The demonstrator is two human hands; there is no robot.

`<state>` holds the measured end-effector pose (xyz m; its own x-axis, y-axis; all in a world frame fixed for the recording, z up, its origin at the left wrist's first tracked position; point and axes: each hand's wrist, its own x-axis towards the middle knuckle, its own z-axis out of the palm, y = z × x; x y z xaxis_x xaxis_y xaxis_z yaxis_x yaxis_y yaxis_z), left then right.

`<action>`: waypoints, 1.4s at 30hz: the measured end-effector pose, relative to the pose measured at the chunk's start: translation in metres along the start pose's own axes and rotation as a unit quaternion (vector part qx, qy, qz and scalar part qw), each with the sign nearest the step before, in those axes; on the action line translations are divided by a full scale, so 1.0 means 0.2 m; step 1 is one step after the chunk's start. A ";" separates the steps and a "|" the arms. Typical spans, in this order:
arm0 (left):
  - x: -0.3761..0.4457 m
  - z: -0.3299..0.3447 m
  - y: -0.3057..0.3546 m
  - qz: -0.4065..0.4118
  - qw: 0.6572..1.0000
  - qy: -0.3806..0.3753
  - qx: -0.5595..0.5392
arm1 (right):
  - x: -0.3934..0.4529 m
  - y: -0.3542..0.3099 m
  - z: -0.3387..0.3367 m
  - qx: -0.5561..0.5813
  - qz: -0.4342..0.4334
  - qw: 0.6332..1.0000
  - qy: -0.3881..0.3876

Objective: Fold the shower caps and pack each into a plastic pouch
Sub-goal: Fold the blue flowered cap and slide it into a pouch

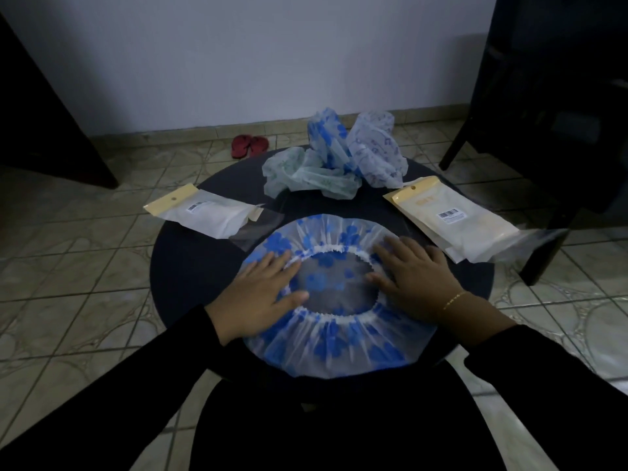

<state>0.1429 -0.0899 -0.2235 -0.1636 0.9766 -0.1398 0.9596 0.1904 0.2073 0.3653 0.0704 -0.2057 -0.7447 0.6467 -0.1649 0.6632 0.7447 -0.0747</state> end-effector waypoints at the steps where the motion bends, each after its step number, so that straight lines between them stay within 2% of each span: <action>1: -0.01 0.04 -0.02 -0.002 1.000 -0.006 0.007 | -0.01 0.01 0.02 0.010 -0.001 1.000 -0.016; 3: -0.02 0.06 -0.04 -0.002 1.000 0.006 -0.027 | -0.01 0.02 0.03 0.032 -0.001 0.999 -0.019; 5: -0.03 0.02 -0.03 0.002 0.994 0.049 -0.100 | -0.03 0.03 0.02 0.040 -0.014 0.999 0.013; 7: -0.05 -0.03 -0.05 0.039 0.984 0.126 -0.118 | -0.06 0.06 0.00 0.046 -0.032 0.995 0.082; 9: -0.08 -0.07 -0.12 0.087 0.975 0.185 -0.086 | -0.12 0.11 -0.01 0.052 -0.071 0.984 0.157; 11: -0.13 -0.10 -0.18 0.111 0.976 0.182 -0.036 | -0.17 0.16 -0.01 0.020 -0.122 0.975 0.184; 16: -0.26 -0.12 -0.28 0.119 0.976 0.129 0.126 | -0.26 0.28 0.02 -0.067 -0.160 0.973 0.150; 22: -0.30 -0.12 -0.24 0.127 0.979 0.105 0.121 | -0.30 0.26 0.00 -0.060 -0.175 0.968 0.172; 24: -0.30 -0.10 -0.24 0.130 0.979 0.111 0.110 | -0.30 0.25 0.01 -0.041 -0.161 0.973 0.158; 27: -0.30 -0.10 -0.23 0.106 0.984 0.141 -0.004 | -0.30 0.26 0.01 0.034 -0.093 0.989 0.111; 30: -0.30 -0.11 -0.22 0.060 0.979 0.152 -0.120 | -0.30 0.24 0.00 0.141 -0.061 0.979 0.137; 33: -0.31 -0.10 -0.21 -0.008 0.969 0.149 -0.195 | -0.26 0.21 -0.02 0.197 0.008 0.972 0.129; 38: -0.28 -0.11 -0.15 -0.130 0.946 0.139 -0.263 | -0.19 0.16 -0.03 0.222 0.125 0.962 0.094; 42: -0.28 -0.11 -0.12 -0.183 0.934 0.113 -0.285 | -0.17 0.13 -0.02 0.202 0.178 0.956 0.114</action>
<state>0.1247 -0.1463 -0.2002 -0.5623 0.8200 -0.1070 0.5634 0.4746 0.6762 0.4074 0.0692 -0.1984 -0.4328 0.9008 -0.0357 0.8178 0.3756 -0.4359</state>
